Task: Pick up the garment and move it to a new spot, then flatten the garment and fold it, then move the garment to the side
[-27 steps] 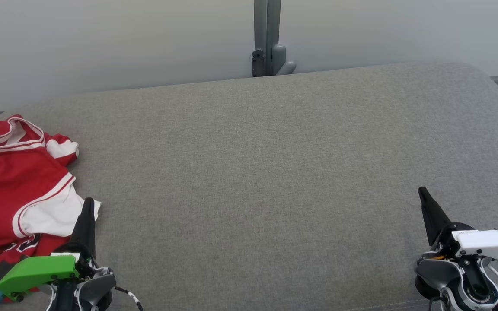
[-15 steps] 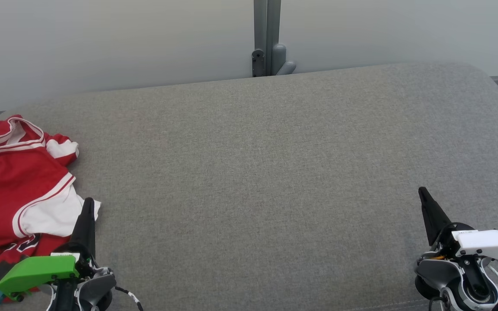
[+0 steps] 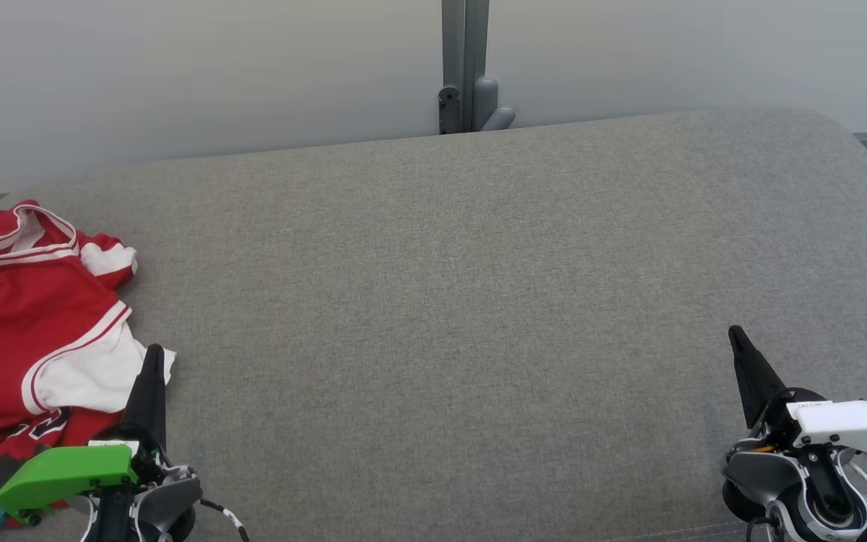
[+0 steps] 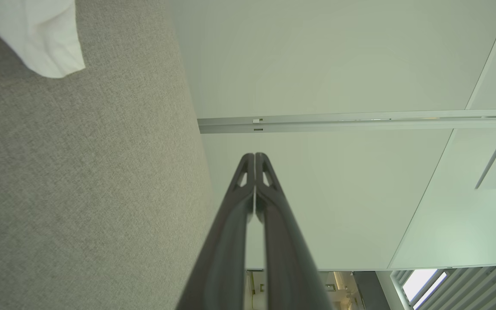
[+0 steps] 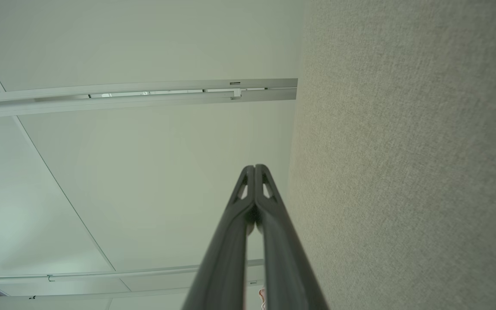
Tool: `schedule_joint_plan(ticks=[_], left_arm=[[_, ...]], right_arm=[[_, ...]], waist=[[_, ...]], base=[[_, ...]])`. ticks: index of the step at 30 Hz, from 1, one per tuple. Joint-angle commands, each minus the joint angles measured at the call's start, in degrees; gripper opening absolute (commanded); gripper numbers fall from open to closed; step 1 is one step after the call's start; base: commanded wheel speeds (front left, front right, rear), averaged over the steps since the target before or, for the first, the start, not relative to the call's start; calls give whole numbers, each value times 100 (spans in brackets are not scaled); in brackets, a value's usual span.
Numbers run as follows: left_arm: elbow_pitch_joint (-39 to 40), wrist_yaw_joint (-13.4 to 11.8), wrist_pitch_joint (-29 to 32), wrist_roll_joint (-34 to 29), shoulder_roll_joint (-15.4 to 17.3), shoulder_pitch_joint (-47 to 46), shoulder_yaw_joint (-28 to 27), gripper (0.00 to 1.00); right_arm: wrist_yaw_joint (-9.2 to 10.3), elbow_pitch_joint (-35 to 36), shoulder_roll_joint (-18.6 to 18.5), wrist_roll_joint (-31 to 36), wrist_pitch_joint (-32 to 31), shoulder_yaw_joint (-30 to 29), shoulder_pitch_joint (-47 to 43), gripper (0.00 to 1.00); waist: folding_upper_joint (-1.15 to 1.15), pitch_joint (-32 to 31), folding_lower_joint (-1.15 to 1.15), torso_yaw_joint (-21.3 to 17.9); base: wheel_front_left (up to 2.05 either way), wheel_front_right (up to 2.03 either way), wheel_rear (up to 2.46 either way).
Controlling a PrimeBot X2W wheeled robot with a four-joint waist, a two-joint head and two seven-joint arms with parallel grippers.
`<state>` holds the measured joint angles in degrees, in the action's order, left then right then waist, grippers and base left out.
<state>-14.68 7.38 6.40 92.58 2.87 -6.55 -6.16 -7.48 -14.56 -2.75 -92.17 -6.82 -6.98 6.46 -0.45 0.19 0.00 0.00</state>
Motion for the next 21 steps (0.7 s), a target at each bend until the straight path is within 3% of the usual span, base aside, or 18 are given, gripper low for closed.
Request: schedule_joint_plan(ticks=[1, 17, 18, 21], left_arm=[[17, 24, -12, -41, 3, -74, -8, 0], [17, 25, -12, -41, 3, -75, -8, 0], [0, 0, -1, 0, 0, 1, 1, 100], [-82, -5, -20, 5, -16, 74, 24, 100]], right_arm=[[-2, 17, -28, -28, -16, 3, 53, 0], [-2, 17, -28, -28, -15, 3, 54, 0], [0, 1, 0, 0, 3, 0, -1, 100], [0, -74, 28, 10, 38, 23, -76, 100]], waist=[[45, 0, 0, 0], [45, 0, 0, 0], [0, 0, 0, 0], [1, 0, 0, 0]], base=[[0, 0, 0], [0, 0, 0], [0, 0, 0], [0, 0, 0]])
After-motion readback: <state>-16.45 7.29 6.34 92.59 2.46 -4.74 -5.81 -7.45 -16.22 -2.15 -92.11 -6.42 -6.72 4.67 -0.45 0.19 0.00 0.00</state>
